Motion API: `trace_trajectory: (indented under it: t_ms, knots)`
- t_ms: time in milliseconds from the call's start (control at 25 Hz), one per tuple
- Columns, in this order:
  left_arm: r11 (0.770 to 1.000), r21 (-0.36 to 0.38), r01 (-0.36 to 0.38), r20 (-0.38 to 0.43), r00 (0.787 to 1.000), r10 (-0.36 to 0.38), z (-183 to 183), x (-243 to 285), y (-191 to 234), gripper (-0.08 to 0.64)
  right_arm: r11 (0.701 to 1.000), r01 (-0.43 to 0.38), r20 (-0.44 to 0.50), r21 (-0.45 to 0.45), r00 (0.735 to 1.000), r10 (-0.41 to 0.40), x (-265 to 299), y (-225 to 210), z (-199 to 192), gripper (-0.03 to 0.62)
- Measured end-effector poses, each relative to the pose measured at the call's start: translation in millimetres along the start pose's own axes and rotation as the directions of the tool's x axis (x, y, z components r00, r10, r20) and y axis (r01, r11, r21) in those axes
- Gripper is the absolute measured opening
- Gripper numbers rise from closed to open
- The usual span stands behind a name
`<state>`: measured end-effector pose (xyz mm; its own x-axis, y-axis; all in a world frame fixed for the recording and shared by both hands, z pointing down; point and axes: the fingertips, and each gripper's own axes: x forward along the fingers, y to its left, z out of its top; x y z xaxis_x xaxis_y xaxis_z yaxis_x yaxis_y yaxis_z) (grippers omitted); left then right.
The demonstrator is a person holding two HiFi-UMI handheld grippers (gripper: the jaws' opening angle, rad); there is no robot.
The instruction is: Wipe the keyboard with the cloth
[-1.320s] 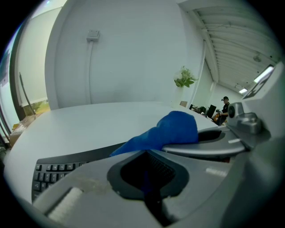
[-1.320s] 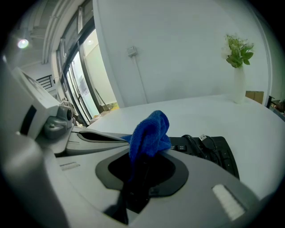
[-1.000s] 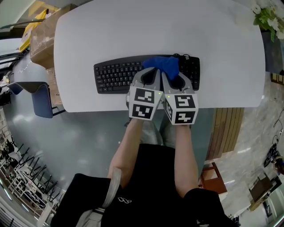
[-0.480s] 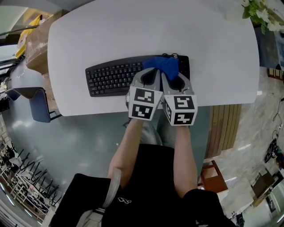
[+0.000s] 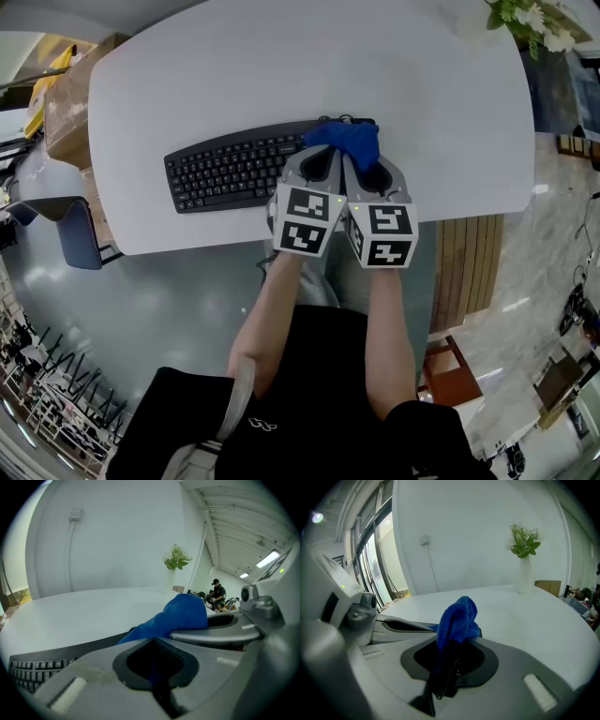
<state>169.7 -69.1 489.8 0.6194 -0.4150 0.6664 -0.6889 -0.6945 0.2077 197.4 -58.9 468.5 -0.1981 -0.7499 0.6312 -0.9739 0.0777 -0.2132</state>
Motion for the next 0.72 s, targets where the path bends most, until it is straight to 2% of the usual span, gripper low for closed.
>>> trace_trajectory:
  t_ms: [280,560,720]
  knots:
    - [0.999,0.026,0.018,0.013,1.000,-0.018,16.9,12.7,-19.3,-0.005,1.000,0.020,0.018,0.010,1.000,-0.020,-8.3,-25.6,6.7,0.086]
    - [0.999,0.042,0.014,0.001,1.000,-0.014,15.2,29.8,-37.1,-0.003,0.999,0.015,0.005,0.039,1.000,-0.016,-10.0,-49.2,-1.4,0.087]
    - [0.997,0.079,0.019,-0.015,1.000,-0.018,16.4,36.2,-46.1,-0.005,0.999,0.006,-0.012,0.047,1.000,-0.005,-9.9,-59.1,-6.6,0.087]
